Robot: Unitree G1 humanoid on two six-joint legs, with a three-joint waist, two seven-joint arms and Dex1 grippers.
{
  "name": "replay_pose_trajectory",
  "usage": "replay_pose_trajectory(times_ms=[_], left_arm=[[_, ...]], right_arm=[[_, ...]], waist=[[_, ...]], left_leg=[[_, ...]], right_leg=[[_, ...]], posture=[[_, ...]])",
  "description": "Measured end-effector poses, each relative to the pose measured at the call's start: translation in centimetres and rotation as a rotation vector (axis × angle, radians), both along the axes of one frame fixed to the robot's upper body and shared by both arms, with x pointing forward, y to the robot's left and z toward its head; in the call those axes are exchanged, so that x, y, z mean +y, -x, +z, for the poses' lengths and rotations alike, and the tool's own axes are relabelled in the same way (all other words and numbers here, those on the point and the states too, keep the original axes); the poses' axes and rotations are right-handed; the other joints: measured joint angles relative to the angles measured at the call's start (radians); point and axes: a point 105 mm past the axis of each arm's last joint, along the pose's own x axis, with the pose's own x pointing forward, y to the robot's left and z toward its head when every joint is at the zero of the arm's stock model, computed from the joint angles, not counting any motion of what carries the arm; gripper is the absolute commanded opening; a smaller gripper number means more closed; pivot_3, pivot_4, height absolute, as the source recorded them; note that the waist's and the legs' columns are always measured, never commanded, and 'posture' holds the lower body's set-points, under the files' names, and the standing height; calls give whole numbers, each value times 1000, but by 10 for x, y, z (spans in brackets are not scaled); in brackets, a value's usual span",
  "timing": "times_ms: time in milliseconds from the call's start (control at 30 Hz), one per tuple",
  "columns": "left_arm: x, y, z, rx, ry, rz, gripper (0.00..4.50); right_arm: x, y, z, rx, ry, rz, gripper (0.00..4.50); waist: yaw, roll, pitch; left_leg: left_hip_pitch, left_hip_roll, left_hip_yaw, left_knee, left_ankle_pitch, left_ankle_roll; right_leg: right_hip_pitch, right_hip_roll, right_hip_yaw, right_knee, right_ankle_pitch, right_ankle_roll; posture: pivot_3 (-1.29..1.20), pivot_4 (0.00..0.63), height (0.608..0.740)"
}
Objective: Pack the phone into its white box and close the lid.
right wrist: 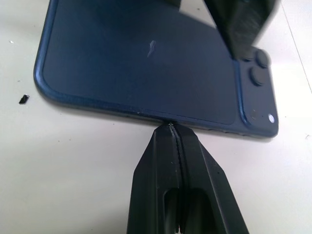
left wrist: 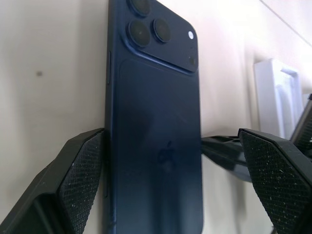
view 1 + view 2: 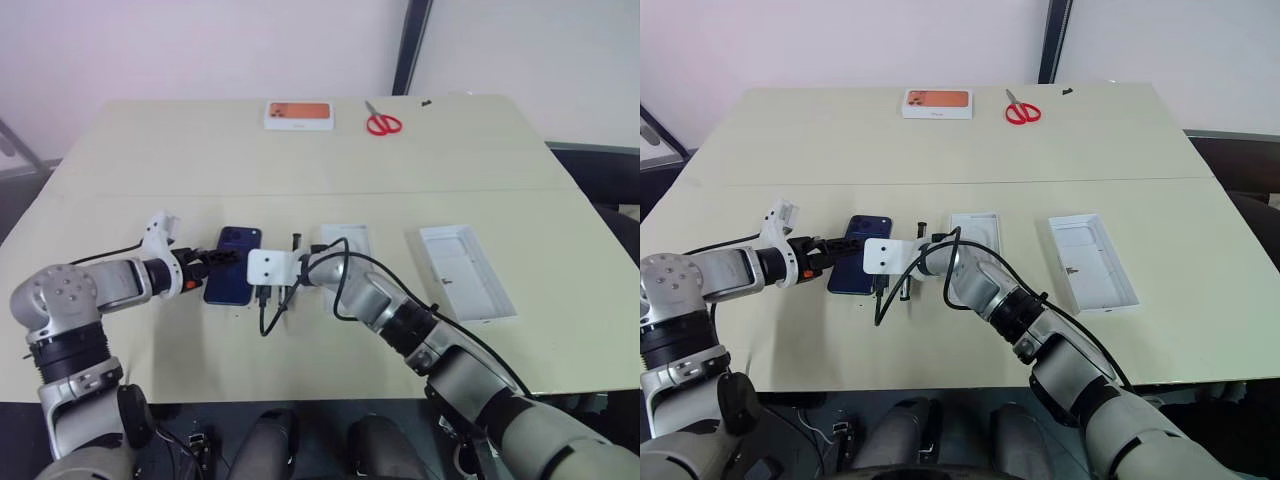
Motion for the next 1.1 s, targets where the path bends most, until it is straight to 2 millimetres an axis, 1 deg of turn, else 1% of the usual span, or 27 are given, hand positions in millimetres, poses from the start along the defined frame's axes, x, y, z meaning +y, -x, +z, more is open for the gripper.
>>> replay_pose_trajectory(times_ms=[267, 433, 633, 733, 767, 800, 867, 1100], left_arm=[[-11, 0, 0, 8, 81, -31, 4497], [-7, 0, 1, 17, 88, -16, 4497], [6, -2, 3, 16, 73, 47, 4497], [11, -3, 2, 18, 69, 73, 3671], [12, -3, 1, 23, 65, 81, 3263], [13, -2, -1, 29, 63, 89, 2724], [14, -1, -4, 39, 65, 96, 1827], [20, 0, -6, 41, 82, 136, 1827]], right_arm=[[0, -1, 1, -9, 1, 0, 0], [-2, -2, 3, -10, -7, -6, 0], [-4, -4, 2, -9, -7, -15, 0], [-5, -4, 2, -11, -7, -16, 0], [-5, -4, 2, -12, -8, -17, 0], [-5, -4, 2, -13, -9, -18, 0], [-6, -5, 3, -15, -9, -23, 0], [-9, -4, 7, -31, -6, -17, 0]], waist=[[-2, 0, 0], [-6, 0, 0], [-12, 0, 0], [-13, 0, 0], [-13, -1, 0], [-13, -1, 0], [-13, -1, 0], [-11, -1, 1]], left_leg=[[0, 0, 0, 0, 0, 0], [0, 0, 0, -1, 0, 0], [0, 0, 0, -4, 1, -2], [0, 0, 0, -6, 1, -2], [0, 0, 0, -7, 2, -3], [0, 0, 0, -8, 2, -3], [0, 0, 0, -9, 2, -3], [0, 0, 0, -9, 2, -3]], right_leg=[[0, 0, 0, -1, 0, 0], [0, 0, 0, -1, 0, 0], [0, 0, 0, -1, 0, 0], [0, 0, 0, -2, 0, 0], [0, 0, 0, -2, 0, 0], [0, 0, 0, -2, 0, 0], [0, 0, 0, -2, 0, 0], [0, 0, 0, -3, 0, 0]], posture=[[0, 150, 740], [0, 150, 740], [0, 150, 740], [0, 150, 740], [0, 150, 740], [0, 150, 740], [0, 150, 740], [0, 150, 740]])
